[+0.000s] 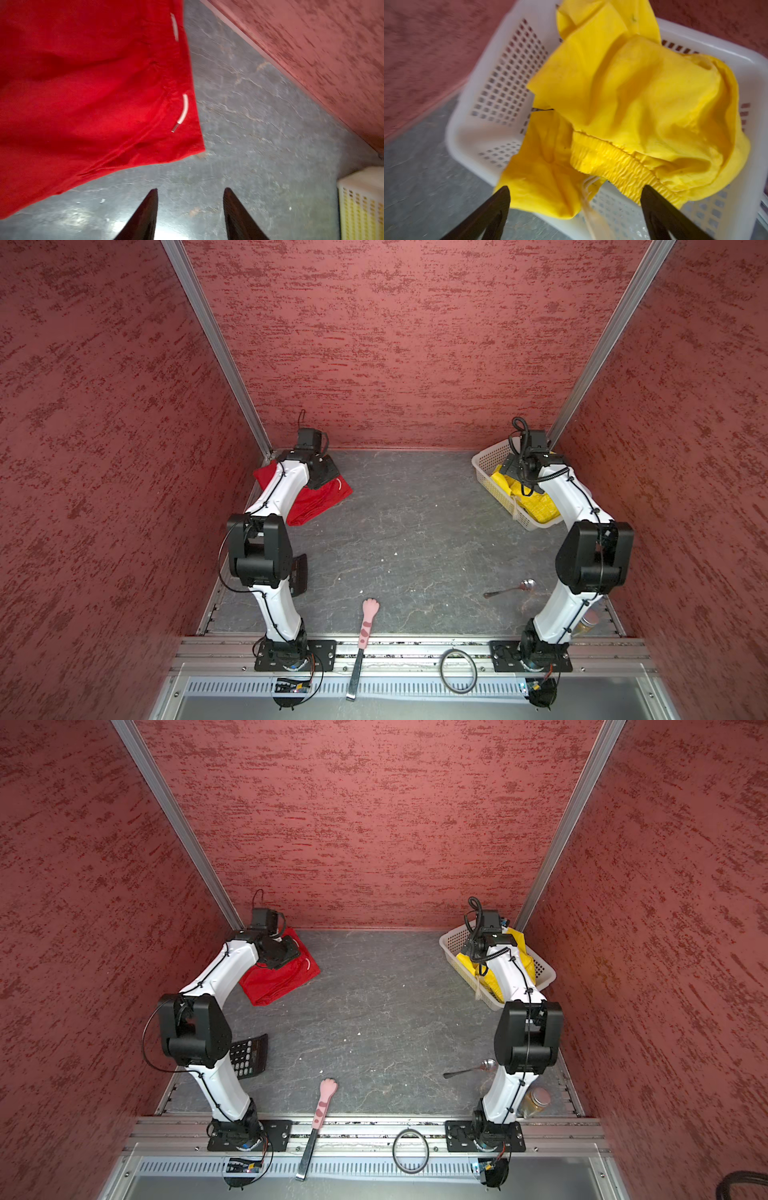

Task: Fold and stack the shorts
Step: 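Place the red shorts down with the left gripper while the right reaches into the basket, then grasp the yellow shorts in the basket with the right gripper and lift them out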

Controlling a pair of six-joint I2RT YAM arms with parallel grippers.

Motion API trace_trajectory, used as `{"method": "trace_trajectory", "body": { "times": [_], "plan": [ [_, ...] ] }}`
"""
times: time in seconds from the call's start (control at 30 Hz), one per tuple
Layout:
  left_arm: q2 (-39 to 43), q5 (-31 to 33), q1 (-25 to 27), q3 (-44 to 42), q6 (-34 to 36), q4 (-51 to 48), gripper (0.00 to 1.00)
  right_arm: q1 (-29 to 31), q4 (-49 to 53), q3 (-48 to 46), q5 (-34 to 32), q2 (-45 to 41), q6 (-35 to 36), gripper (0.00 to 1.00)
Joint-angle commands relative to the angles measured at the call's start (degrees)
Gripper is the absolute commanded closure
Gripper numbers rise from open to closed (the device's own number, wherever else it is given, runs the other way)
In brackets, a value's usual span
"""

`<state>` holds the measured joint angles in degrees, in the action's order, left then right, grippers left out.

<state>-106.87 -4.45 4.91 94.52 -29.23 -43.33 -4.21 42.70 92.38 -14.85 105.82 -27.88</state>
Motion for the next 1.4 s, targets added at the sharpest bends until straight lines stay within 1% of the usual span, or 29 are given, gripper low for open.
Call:
{"method": "trace_trajectory", "body": {
  "times": [0.0, 0.07, 0.1, 0.17, 0.23, 0.27, 0.3, 0.33, 0.37, 0.4, 0.47, 0.53, 0.6, 0.67, 0.8, 0.87, 0.9, 0.93, 0.97, 1.03, 1.07, 1.1, 1.17, 1.3, 1.33, 1.37],
  "plan": [
    [0.77, -1.85, 1.13, -1.42, 0.99, 1.22, 0.47, -4.57, 2.79, 0.26, -2.52, 3.15, -1.03, 0.01],
    [0.61, -2.85, 1.75, -2.26, 0.37, 1.5, 0.44, -5.78, 1.54, 0.3, -1.27, 6.02, -0.34, 0.01],
    [0.53, -3.55, 2.01, -2.78, 0.08, 1.59, 0.43, -6.27, 0.67, 0.43, 0.46, 7.68, 0.2, 0.01],
    [0.65, -4.58, 2.45, -3.49, -0.42, 1.8, 0.43, -6.78, -1.48, 0.55, 3.0, 10.71, 1.34, 0.08],
    [1.27, -5.08, 3.06, -4.19, -0.75, 1.76, 0.57, -7.26, -3.01, 1.12, 6.47, 12.87, 2.36, 0.21],
    [1.67, -5.2, 3.38, -4.46, -0.74, 1.76, 0.62, -7.37, -3.23, 1.41, 8.08, 13.09, 2.47, 0.28],
    [2.37, -5.45, 3.72, -4.76, -0.75, 1.75, 0.67, -7.42, -3.16, 2.09, 9.77, 12.78, 2.48, 0.43],
    [3.13, -5.65, 4.03, -4.95, -0.58, 1.67, 0.7, -7.48, -2.94, 2.8, 10.73, 12.02, 2.47, 0.72],
    [3.86, -5.79, 4.3, -5.04, -0.5, 1.55, 0.73, -7.48, -2.5, 3.69, 11.06, 11.03, 2.27, 0.94],
    [4.7, -5.9, 4.53, -5.13, -0.47, 1.5, 0.77, -7.46, -1.72, 4.83, 11.37, 9.75, 1.98, 1.0],
    [6.41, -6.16, 4.83, -5.46, -0.72, 1.56, 0.8, -7.33, 0.01, 7.52, 12.01, 6.49, 1.41, 1.0],
    [8.55, -6.31, 5.05, -6.04, -1.46, 2.16, 0.81, -6.64, 1.67, 10.52, 11.51, 2.09, 1.07, 1.0],
    [10.53, -6.24, 5.26, -6.61, -2.25, 3.08, 0.8, -4.57, 3.97, 15.13, 8.09, -1.32, 2.1, 1.0],
    [12.27, -5.77, 5.79, -7.27, -2.58, 4.07, 0.78, -0.64, 8.12, 22.53, 3.69, -2.9, 4.58, 1.0],
    [13.27, -5.54, 6.78, -7.34, -2.85, 3.96, 0.75, 10.56, 16.83, 42.43, -5.37, -0.86, 11.06, 1.0],
    [13.26, -5.75, 7.21, -7.54, -3.19, 3.48, 0.75, 15.18, 19.57, 50.51, -5.9, 0.86, 12.62, 1.0],
    [13.32, -5.95, 7.37, -7.8, -3.37, 3.27, 0.74, 17.27, 20.1, 53.63, -4.76, 1.37, 12.97, 1.0],
    [13.54, -6.07, 7.52, -8.07, -3.5, 3.25, 0.74, 18.84, 19.87, 54.82, -3.68, 1.26, 13.22, 1.0],
    [13.83, -6.03, 7.63, -8.54, -3.46, 3.31, 0.73, 20.25, 18.6, 54.7, -0.92, 0.77, 13.54, 1.0],
    [14.59, -5.59, 7.73, -9.22, -3.4, 3.39, 0.7, 21.19, 15.71, 52.44, 7.96, -0.75, 12.0, 1.0],
    [15.0, -5.15, 7.75, -9.63, -3.16, 3.42, 0.68, 21.26, 13.66, 50.07, 12.57, -1.82, 10.56, 1.0],
    [15.37, -4.71, 7.67, -9.94, -3.02, 3.3, 0.67, 21.28, 10.89, 46.77, 15.56, -3.1, 9.59, 1.0],
    [15.8, -4.51, 7.49, -10.64, -2.93, 3.25, 0.63, 21.25, 6.35, 39.9, 16.75, -5.31, 8.58, 1.0],
    [16.11, -4.69, 7.22, -12.57, -3.02, 3.4, 0.53, 21.0, 3.18, 27.5, 13.45, -7.27, 7.13, 1.0],
    [16.09, -4.82, 7.22, -13.12, -3.02, 3.58, 0.5, 20.74, 2.42, 24.38, 13.8, -7.51, 6.61, 0.98],
    [15.81, -5.27, 6.99, -13.46, -3.07, 3.47, 0.44, 20.29, 1.88, 20.96, 14.84, -7.43, 5.85, 0.93]
  ]
}}
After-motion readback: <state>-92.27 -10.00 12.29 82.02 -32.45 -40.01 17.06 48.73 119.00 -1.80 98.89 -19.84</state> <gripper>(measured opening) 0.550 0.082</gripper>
